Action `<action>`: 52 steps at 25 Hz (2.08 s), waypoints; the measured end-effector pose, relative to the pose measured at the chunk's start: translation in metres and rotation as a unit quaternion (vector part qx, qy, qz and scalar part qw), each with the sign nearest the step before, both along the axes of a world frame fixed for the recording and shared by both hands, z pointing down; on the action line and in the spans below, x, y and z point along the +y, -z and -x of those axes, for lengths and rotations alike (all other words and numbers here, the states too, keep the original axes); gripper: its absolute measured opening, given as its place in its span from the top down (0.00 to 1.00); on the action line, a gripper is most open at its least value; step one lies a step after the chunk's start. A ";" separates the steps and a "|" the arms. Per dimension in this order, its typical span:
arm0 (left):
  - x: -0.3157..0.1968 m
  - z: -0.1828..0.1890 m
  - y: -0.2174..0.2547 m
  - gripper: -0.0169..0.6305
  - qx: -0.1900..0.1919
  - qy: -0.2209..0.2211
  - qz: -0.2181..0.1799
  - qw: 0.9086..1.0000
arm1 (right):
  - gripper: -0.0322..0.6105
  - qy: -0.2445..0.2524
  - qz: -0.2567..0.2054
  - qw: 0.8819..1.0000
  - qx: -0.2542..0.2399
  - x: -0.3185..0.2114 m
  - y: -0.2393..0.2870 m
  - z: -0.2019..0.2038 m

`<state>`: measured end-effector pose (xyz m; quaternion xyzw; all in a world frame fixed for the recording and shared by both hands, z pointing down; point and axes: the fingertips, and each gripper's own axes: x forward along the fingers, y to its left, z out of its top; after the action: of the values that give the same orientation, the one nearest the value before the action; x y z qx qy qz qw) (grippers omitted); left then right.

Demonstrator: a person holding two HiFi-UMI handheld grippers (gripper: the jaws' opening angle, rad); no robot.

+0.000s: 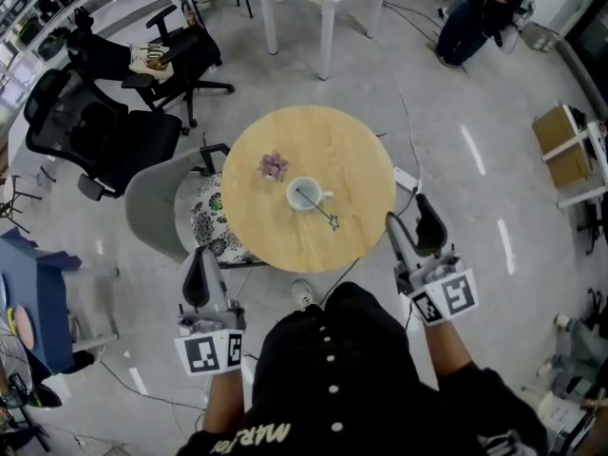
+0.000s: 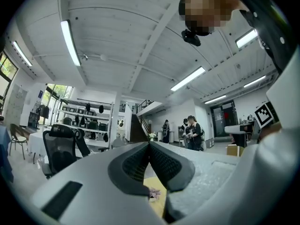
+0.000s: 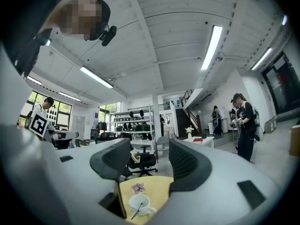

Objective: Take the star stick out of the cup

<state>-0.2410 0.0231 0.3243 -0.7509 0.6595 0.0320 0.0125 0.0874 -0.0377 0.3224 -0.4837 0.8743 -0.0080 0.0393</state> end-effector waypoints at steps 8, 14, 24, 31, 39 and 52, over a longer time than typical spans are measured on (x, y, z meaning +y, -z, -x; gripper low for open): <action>-0.043 0.001 -0.019 0.98 0.008 0.001 0.021 1.000 | 0.56 0.000 0.029 1.000 -0.001 -0.040 -0.024 0.005; -0.079 -0.004 -0.009 0.98 0.001 0.008 0.015 1.000 | 0.56 0.011 0.030 0.999 -0.003 -0.083 -0.028 0.007; -0.120 -0.005 -0.023 0.98 -0.005 0.027 0.041 0.999 | 0.57 0.084 0.047 0.993 0.066 -0.137 -0.075 0.023; -0.139 -0.008 -0.049 0.98 -0.009 0.030 0.075 0.997 | 0.61 0.211 0.029 0.954 0.210 -0.146 -0.156 0.052; -0.156 -0.010 -0.085 0.98 -0.011 0.033 0.117 0.993 | 0.62 0.387 -0.032 0.854 0.347 -0.132 -0.260 0.083; -0.165 -0.015 -0.159 0.98 -0.005 0.041 0.185 0.982 | 0.67 0.604 -0.189 0.652 0.417 -0.079 -0.367 0.114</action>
<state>-0.2261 -0.1414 0.4832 -0.7130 0.6840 -0.0943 -0.1220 -0.0269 -0.1168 0.6899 0.2174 0.8801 0.3383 -0.2525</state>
